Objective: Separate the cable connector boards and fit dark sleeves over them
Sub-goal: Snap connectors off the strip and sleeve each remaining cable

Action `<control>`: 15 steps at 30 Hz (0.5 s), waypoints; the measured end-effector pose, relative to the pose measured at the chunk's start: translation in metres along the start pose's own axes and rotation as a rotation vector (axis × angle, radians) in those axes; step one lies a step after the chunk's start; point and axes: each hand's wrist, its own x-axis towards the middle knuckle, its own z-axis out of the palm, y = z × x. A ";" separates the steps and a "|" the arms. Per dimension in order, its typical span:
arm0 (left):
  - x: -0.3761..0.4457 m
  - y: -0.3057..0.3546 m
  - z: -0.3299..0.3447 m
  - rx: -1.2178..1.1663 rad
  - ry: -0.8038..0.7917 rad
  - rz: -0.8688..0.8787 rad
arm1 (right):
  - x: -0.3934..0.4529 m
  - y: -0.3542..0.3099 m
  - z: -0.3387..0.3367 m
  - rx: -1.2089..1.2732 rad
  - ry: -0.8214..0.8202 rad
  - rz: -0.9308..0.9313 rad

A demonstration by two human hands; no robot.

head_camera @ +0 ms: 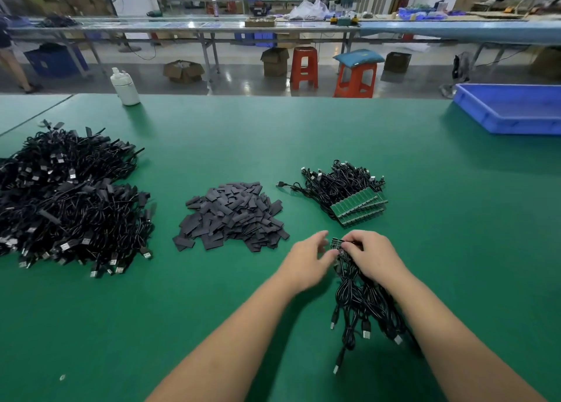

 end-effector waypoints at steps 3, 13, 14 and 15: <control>0.006 0.009 0.012 -0.009 0.068 -0.062 | -0.002 0.000 -0.003 0.024 0.005 -0.027; 0.008 0.022 0.021 0.175 0.277 -0.083 | -0.004 -0.002 -0.001 0.103 0.108 -0.011; 0.008 0.022 0.023 0.217 0.306 -0.073 | -0.004 -0.003 -0.001 0.110 0.115 -0.008; 0.007 0.022 0.025 0.237 0.337 -0.065 | -0.003 -0.003 -0.001 0.114 0.120 -0.006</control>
